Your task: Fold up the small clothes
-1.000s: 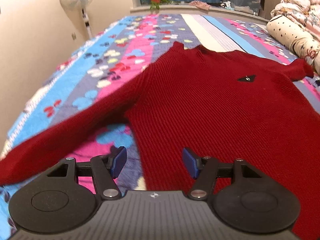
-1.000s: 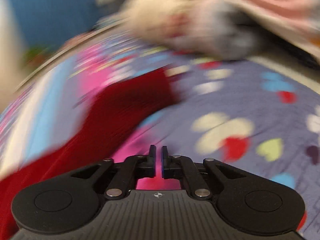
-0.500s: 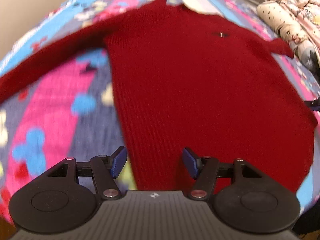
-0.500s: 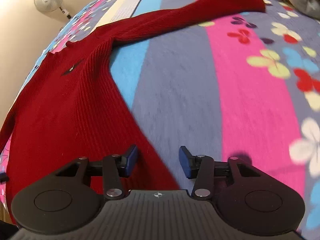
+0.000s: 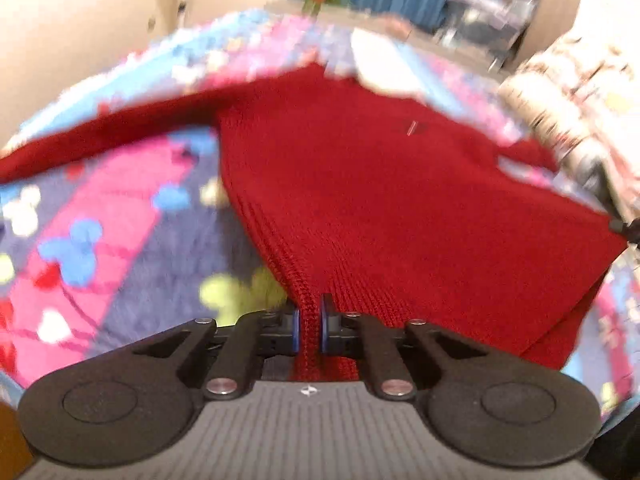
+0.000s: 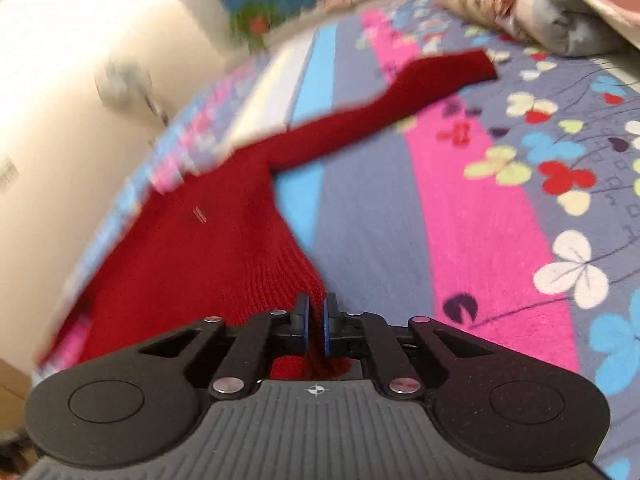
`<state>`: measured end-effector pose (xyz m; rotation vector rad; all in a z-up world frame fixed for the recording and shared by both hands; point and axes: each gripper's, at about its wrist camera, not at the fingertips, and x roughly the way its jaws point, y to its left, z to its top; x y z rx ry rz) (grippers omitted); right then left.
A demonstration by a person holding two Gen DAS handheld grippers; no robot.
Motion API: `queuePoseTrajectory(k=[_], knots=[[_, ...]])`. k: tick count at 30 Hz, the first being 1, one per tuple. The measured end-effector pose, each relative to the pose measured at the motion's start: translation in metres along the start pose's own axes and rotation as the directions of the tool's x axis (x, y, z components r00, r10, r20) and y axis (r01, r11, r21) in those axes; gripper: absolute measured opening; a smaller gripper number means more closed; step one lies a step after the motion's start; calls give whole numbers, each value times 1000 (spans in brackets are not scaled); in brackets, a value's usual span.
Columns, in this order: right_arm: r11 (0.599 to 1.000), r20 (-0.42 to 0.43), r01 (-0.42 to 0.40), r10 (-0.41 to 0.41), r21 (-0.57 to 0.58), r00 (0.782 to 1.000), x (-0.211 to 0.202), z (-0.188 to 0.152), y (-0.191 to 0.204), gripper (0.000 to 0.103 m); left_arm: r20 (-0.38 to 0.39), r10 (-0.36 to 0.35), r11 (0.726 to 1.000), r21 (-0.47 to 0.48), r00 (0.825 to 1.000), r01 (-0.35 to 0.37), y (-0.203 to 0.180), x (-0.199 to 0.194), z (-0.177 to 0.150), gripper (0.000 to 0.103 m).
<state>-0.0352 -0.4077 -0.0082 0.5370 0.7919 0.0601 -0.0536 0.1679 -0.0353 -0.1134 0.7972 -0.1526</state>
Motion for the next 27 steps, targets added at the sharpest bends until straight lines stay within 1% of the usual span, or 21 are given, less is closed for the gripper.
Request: queuePoseTrajectory(k=[2, 3, 5, 6, 7, 8, 9, 10, 11, 12, 13, 15, 16, 17, 18, 19, 20, 21, 23, 25, 27], knots=[[1000, 37, -21, 20, 23, 999, -25, -3, 3, 4, 66, -32, 999, 8, 997, 32, 3, -22, 1, 10], [999, 46, -8, 7, 36, 999, -37, -7, 5, 4, 70, -41, 999, 5, 997, 41, 4, -26, 1, 10], [997, 33, 56, -58, 43, 998, -43, -16, 3, 4, 10, -37, 999, 0, 999, 37, 5, -21, -4, 10], [991, -7, 127, -127, 40, 992, -38, -22, -1, 4, -74, -39, 999, 0, 996, 39, 5, -7, -8, 13], [982, -67, 185, -181, 48, 981, -27, -27, -8, 4, -156, -35, 999, -2, 987, 35, 5, 7, -13, 14], [972, -130, 227, -219, 55, 967, -14, -31, -13, 5, -202, 7, 1000, 4, 979, -6, 6, 18, -15, 17], [954, -192, 296, -283, 44, 940, 0, -37, -17, 4, -205, 67, 998, 23, 976, -64, 4, 23, -16, 19], [930, -206, 368, -358, 13, 911, 6, -40, -17, 6, -172, 111, 993, 54, 979, -104, -1, 22, -13, 20], [905, -186, 424, -420, -19, 888, 8, -42, -14, 9, -133, 117, 991, 76, 984, -108, -6, 19, -10, 26], [899, -144, 436, -436, -30, 888, 5, -41, -10, 9, -105, 103, 992, 82, 989, -95, -10, 16, -7, 32], [917, -99, 399, -399, -24, 911, 1, -37, -4, 9, -88, 77, 994, 78, 993, -70, -12, 14, -5, 32], [955, -41, 292, -294, -49, 955, -2, -34, 11, 12, -119, 49, 996, 79, 992, -40, -17, 22, -7, 32], [967, -48, 240, -245, -80, 968, 2, -35, 18, 16, -159, 57, 995, 90, 986, -43, -18, 31, -9, 33], [975, -85, 197, -206, -104, 975, 9, -38, 23, 24, -214, 76, 993, 107, 974, -54, -20, 43, -13, 33], [979, -157, 162, -180, -121, 971, 22, -44, 26, 30, -255, 89, 991, 120, 963, -60, -19, 53, -15, 33], [977, -232, 160, -190, -141, 954, 35, -50, 27, 30, -249, 91, 990, 123, 964, -62, -21, 55, -15, 34], [966, -297, 183, -231, -180, 927, 49, -59, 29, 30, -239, 85, 992, 112, 967, -60, -20, 55, -11, 35], [958, -301, 192, -251, -212, 920, 55, -63, 33, 30, -219, 73, 994, 95, 973, -53, -19, 51, -8, 37], [951, -275, 194, -258, -241, 926, 52, -60, 44, 32, -183, 67, 998, 23, 981, -64, -9, 45, 3, 39], [954, -218, 182, -235, -237, 947, 45, -55, 51, 32, -131, 48, 998, -43, 990, -54, 6, 36, 19, 39], [954, -177, 166, -213, -250, 961, 42, -49, 55, 32, -74, 69, 994, -77, 995, -75, 17, 31, 43, 38]])
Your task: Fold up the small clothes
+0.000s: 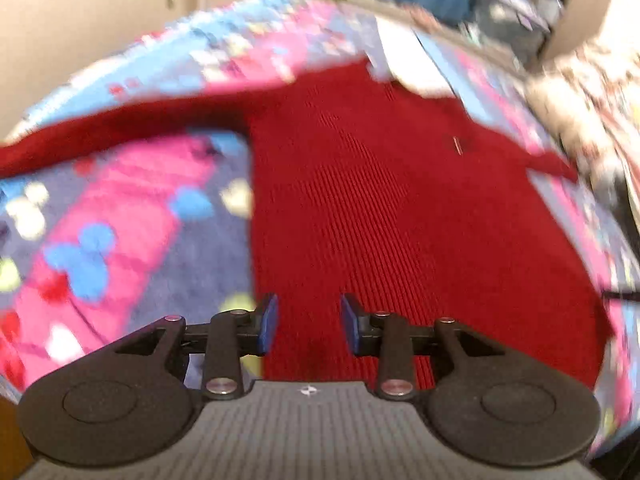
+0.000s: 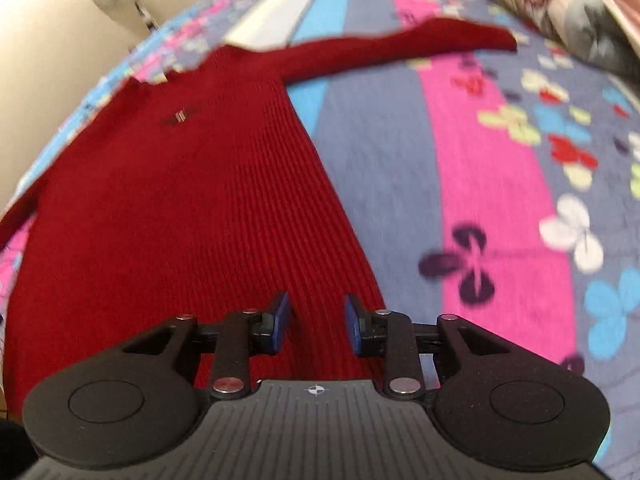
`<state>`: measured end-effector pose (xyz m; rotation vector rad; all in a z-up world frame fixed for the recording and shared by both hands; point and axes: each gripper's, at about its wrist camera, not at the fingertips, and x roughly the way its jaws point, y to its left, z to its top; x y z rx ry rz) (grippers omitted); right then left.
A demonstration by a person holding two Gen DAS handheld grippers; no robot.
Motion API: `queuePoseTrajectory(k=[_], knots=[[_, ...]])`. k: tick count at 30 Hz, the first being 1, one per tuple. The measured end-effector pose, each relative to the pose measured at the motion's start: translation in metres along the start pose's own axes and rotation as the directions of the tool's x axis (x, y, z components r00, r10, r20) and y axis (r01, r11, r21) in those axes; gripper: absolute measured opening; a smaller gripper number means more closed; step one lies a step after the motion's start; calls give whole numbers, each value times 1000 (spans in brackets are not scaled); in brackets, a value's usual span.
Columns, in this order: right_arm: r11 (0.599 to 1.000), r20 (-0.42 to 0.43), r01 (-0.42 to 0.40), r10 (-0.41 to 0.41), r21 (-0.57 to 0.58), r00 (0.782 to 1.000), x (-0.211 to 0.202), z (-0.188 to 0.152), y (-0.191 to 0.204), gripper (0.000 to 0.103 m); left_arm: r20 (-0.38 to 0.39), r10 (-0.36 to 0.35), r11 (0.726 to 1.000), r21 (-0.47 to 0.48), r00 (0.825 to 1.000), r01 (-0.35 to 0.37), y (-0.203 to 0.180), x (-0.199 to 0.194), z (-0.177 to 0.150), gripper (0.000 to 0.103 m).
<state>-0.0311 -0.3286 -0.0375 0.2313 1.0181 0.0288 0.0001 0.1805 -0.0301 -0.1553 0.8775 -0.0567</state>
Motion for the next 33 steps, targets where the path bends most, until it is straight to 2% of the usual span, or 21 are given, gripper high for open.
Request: queuePoseTrajectory(k=[2, 5, 7, 9, 12, 14, 17, 18, 19, 20, 23, 26, 30, 33], knots=[[1000, 18, -9, 10, -23, 1000, -3, 0, 4, 32, 43, 29, 999, -24, 999, -28, 12, 1, 23, 38], [998, 31, -24, 26, -59, 999, 1, 5, 9, 31, 75, 96, 993, -81, 993, -90, 41, 18, 58, 23], [996, 83, -22, 29, -87, 996, -9, 8, 13, 31, 96, 155, 980, -143, 983, -141, 70, 32, 75, 22], [993, 143, -38, 54, -111, 988, -23, 19, 9, 31, 99, 211, 952, -245, 972, -182, 107, 41, 85, 22], [989, 236, -53, 85, -139, 968, -50, 40, -5, 31, 79, 252, 897, -394, 964, -202, 160, 47, 89, 22], [988, 280, -32, 74, -152, 957, -58, 49, -15, 31, 79, 287, 868, -443, 955, -224, 190, 46, 89, 22], [996, 328, -5, 36, -94, 944, -55, 45, -26, 31, 79, 339, 827, -500, 938, -257, 227, 43, 87, 23], [998, 323, -3, 21, -56, 946, -48, 41, -28, 31, 74, 343, 819, -513, 936, -259, 237, 43, 86, 23], [999, 267, 16, -7, -32, 964, -37, 45, -30, 31, 64, 352, 809, -523, 934, -269, 245, 45, 85, 23], [999, 251, 28, -23, -18, 968, -32, 46, -27, 32, 53, 360, 800, -530, 931, -279, 252, 46, 83, 23], [1000, 285, -3, 12, -31, 958, -27, 51, -21, 32, 51, 358, 795, -540, 932, -276, 260, 44, 82, 26], [996, 228, 45, -27, -71, 973, -8, 50, -16, 32, 54, 365, 802, -525, 929, -284, 259, 41, 80, 29], [997, 203, 32, -17, -69, 979, 6, 56, -11, 34, 57, 360, 810, -514, 931, -282, 262, 48, 79, 29], [995, 173, 32, -16, -91, 985, 15, 54, -2, 36, 58, 355, 801, -533, 933, -271, 271, 48, 76, 33]])
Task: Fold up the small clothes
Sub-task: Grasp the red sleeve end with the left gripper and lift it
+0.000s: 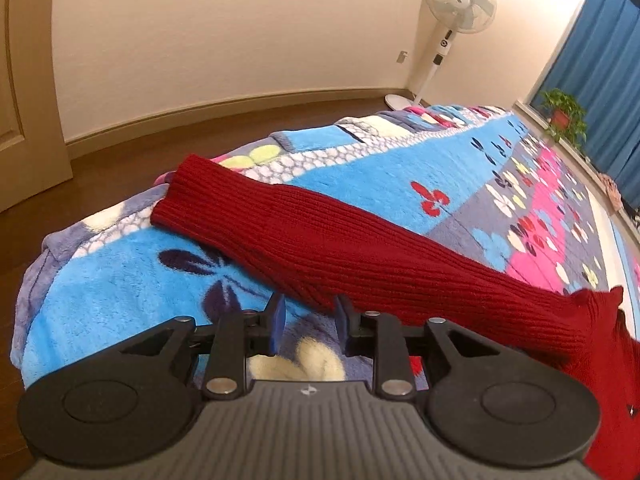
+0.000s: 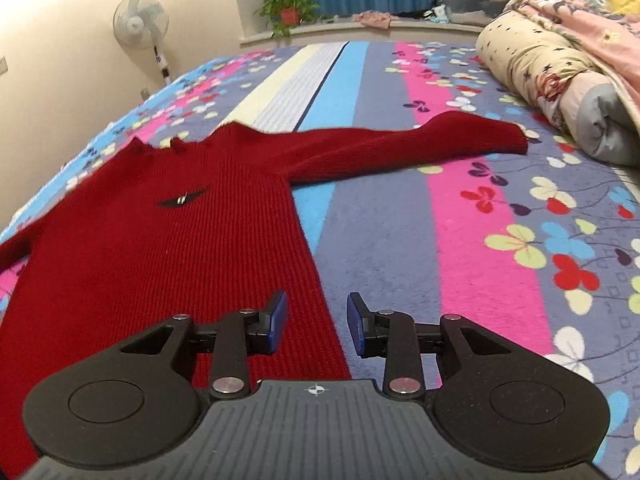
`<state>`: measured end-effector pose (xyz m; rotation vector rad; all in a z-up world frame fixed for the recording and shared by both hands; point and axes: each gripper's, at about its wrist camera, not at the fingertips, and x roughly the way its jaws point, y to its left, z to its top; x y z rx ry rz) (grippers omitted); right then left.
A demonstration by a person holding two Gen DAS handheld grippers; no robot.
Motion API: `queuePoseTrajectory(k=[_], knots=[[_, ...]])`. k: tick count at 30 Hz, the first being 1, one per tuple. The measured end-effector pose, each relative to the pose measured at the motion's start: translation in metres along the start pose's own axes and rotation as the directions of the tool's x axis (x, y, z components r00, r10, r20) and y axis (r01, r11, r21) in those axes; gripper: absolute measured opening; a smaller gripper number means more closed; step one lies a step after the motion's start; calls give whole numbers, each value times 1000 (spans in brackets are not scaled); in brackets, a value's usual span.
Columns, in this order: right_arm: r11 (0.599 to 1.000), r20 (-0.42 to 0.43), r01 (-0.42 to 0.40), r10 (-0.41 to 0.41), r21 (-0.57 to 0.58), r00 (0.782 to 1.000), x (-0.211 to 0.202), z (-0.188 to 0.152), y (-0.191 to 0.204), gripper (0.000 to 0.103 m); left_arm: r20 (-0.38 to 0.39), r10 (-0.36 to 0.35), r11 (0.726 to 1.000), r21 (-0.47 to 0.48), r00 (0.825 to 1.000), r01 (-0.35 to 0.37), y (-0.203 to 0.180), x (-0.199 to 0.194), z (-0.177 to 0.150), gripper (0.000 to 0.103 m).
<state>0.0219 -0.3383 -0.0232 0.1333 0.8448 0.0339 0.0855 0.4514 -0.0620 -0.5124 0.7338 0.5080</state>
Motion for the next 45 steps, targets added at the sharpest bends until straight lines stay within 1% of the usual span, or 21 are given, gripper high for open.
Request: queuePoseTrajectory(k=[2, 4, 7, 9, 11, 16, 19, 20, 21, 23, 24, 26, 29, 30, 32, 34, 36, 41, 43, 44, 45], knots=[[999, -49, -43, 42, -6, 998, 7, -3, 4, 42, 0, -23, 998, -57, 1000, 22, 10, 2, 3, 37], [992, -153, -127, 126, 0, 980, 19, -9, 7, 42, 2, -87, 980, -182, 996, 86, 29, 5, 6, 43], [989, -255, -126, 104, -72, 961, 33, -21, 19, 42, 21, -178, 898, -405, 984, 172, 61, 13, 7, 43], [985, -286, -117, 77, -126, 955, 39, -27, 24, 42, 21, -206, 851, -490, 978, 189, 76, 21, 5, 43], [984, -288, -118, 75, -132, 955, 39, -27, 26, 43, 37, -235, 820, -530, 971, 218, 84, 28, 3, 43], [983, -291, -110, 64, -146, 955, 42, -30, 30, 44, 88, -221, 815, -531, 971, 233, 86, 33, 7, 43], [983, -286, -106, 60, -150, 956, 42, -29, 29, 44, 90, -189, 853, -478, 978, 209, 77, 36, 11, 37], [983, -286, -106, 60, -148, 956, 41, -29, 29, 44, 89, -170, 876, -442, 981, 192, 72, 36, 12, 22], [983, -285, -107, 61, -147, 956, 42, -29, 28, 44, 88, -146, 904, -392, 985, 169, 67, 35, 15, 15], [984, -286, -108, 63, -144, 956, 41, -29, 28, 44, 153, -72, 935, -334, 986, 120, 61, 21, 19, 13], [984, -287, -107, 63, -141, 956, 43, -28, 28, 44, 219, -18, 941, -326, 976, 91, 61, 8, 22, 13], [985, -288, -103, 59, -139, 956, 44, -28, 28, 45, 299, 35, 952, -301, 953, 59, 55, -10, 25, 14], [984, -287, -99, 53, -149, 957, 44, -28, 31, 46, 194, -1, 957, -283, 981, 57, 47, 3, 24, 20], [983, -287, -99, 52, -151, 957, 44, -28, 30, 46, 154, 5, 952, -304, 988, 42, 49, 9, 22, 29], [984, -287, -101, 55, -147, 956, 43, -28, 29, 46, 111, 6, 925, -377, 994, 36, 61, 18, 20, 32], [984, -286, -101, 55, -147, 957, 43, -28, 29, 46, 101, 1, 893, -448, 995, 45, 72, 22, 18, 18], [984, -288, -99, 52, -150, 956, 43, -27, 30, 46, 101, 7, 889, -456, 995, 40, 73, 22, 19, 12], [987, -277, -72, 29, -147, 961, 42, -22, 35, 46, 157, 126, 943, -326, 979, -69, 26, -2, 25, 11], [988, -250, -65, 29, -139, 968, 40, -18, 37, 43, 218, 117, 966, -253, 969, -60, -9, -21, 25, 10], [989, -234, -64, 32, -133, 972, 38, -16, 37, 36, 256, 89, 978, -206, 963, -35, -32, -30, 25, 10], [990, -213, -63, 35, -128, 976, 37, -14, 37, 22, 291, 47, 988, -151, 956, -3, -58, -40, 22, 10]])
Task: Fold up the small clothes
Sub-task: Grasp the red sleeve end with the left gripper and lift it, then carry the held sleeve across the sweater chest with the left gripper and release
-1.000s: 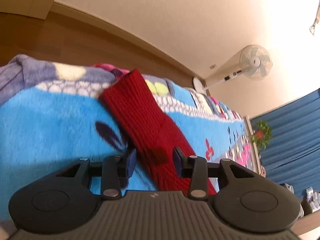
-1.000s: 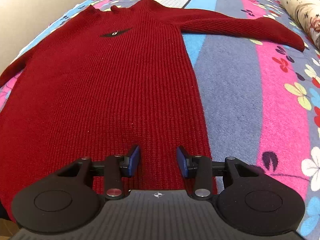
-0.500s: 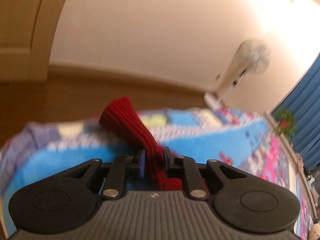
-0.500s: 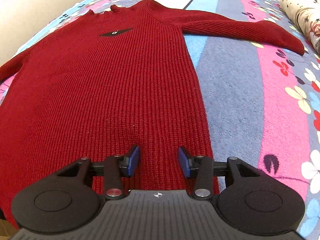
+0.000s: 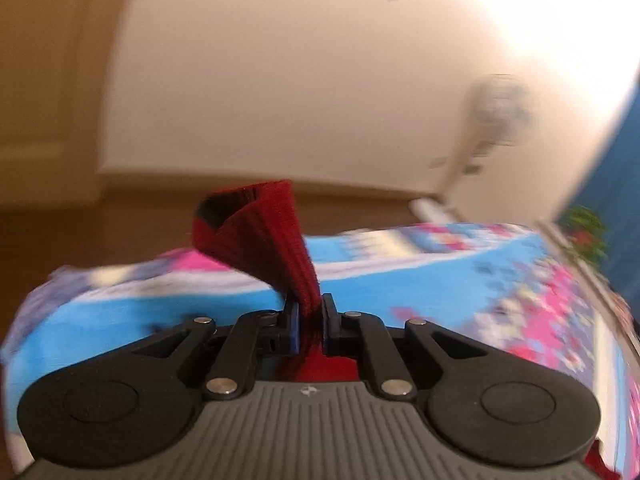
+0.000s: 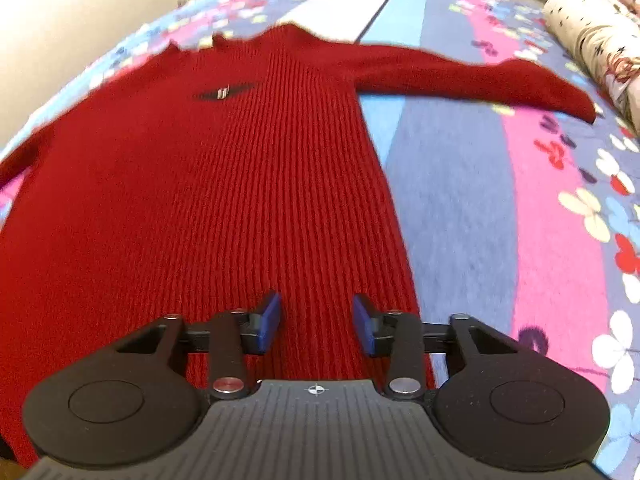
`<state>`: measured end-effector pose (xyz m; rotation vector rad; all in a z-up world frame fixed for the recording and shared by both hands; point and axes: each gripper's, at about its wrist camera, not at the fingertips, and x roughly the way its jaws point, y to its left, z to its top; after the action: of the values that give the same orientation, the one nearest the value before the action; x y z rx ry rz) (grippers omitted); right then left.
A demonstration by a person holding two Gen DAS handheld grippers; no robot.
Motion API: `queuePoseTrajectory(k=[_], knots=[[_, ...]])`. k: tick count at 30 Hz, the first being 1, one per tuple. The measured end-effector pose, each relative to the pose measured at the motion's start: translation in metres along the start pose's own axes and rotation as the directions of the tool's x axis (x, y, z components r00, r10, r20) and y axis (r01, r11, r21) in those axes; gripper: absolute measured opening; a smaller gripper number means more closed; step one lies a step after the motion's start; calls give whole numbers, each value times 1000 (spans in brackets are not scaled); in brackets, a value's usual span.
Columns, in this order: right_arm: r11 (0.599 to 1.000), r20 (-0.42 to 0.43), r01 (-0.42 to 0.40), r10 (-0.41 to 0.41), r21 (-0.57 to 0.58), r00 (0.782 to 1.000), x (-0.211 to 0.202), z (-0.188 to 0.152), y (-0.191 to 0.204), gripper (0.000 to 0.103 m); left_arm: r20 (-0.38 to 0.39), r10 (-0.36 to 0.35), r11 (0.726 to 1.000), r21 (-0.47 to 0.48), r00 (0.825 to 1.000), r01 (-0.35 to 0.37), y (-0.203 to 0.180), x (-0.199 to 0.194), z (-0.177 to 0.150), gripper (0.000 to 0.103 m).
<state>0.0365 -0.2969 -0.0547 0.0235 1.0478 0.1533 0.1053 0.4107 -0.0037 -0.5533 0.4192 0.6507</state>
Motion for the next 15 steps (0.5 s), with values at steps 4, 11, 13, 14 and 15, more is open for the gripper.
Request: queuePoseTrajectory(k=[4, 11, 13, 14, 15], knots=[[1000, 30, -3, 2, 15, 1000, 0, 4, -3, 6, 15, -257, 953, 167, 966, 251, -112, -41, -36, 9], [1000, 14, -3, 3, -10, 1000, 13, -1, -1, 6, -366, -734, 533, 210, 571, 820, -274, -98, -127, 50], [1000, 17, 0, 0, -5, 1000, 15, 0, 0, 6, -316, -724, 561, 247, 614, 790, -275, -102, -134, 50], [1000, 19, 1, -1, -1, 1000, 15, 0, 0, 6, -328, -707, 575, 249, 626, 779, -273, -96, -134, 50], [1000, 21, 3, -3, 0, 1000, 16, 0, 1, 7, -336, -682, 596, 258, 649, 760, -268, -89, -132, 50]])
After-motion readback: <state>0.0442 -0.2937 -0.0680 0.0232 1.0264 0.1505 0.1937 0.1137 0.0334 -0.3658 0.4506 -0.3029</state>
